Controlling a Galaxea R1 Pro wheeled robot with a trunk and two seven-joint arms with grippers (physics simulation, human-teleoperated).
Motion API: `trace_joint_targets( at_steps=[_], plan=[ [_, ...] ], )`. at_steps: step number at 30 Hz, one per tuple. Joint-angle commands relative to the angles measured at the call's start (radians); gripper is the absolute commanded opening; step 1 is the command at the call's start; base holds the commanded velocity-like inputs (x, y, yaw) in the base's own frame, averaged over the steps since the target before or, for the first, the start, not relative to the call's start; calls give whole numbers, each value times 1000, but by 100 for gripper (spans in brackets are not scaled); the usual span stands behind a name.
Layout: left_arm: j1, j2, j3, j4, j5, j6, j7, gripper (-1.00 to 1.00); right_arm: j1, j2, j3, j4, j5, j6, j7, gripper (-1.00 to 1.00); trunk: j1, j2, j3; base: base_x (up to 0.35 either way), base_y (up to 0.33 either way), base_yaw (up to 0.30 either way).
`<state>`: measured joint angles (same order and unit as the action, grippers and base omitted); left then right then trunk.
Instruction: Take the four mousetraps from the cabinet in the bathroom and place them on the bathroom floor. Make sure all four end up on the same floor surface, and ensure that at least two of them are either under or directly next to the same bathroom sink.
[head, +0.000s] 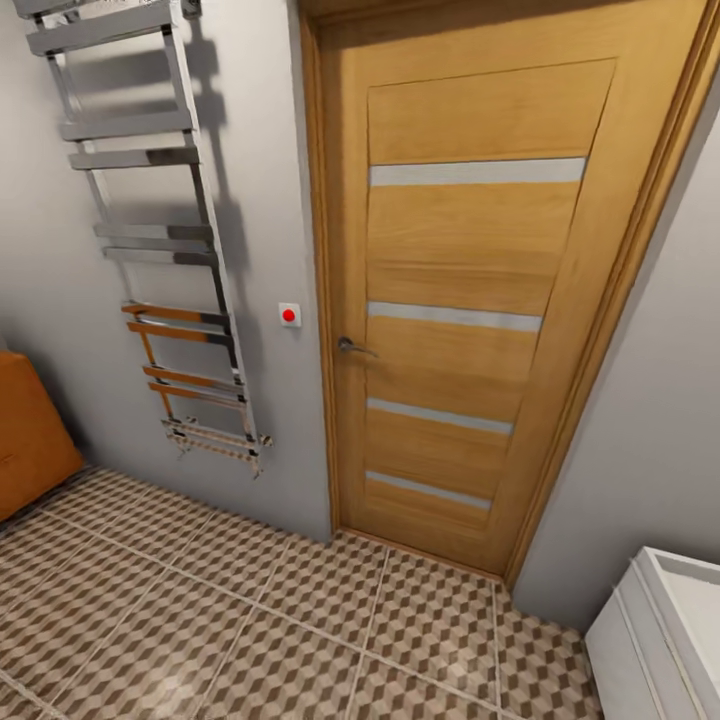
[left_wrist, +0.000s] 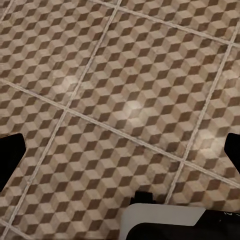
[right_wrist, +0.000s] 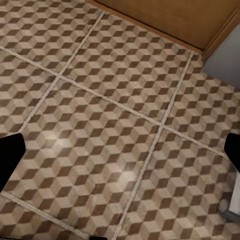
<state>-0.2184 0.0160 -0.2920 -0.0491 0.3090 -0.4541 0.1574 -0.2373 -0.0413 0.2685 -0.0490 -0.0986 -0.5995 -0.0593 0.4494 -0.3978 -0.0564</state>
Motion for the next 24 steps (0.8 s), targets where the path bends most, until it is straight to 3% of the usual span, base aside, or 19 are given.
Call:
trace_joint_targets(
  at_steps=[1,24],
  plan=[
    [-1,0,-9,0,4,-2,5,100,0,0,9,0,-10,-3,-2,100,1,-2,-2,0,0,288],
    [-1,0,-8,0,4,-2,5,100,0,0,9,0,-10,-3,-1,100,1,-2,-2,0,0,289]
  ],
)
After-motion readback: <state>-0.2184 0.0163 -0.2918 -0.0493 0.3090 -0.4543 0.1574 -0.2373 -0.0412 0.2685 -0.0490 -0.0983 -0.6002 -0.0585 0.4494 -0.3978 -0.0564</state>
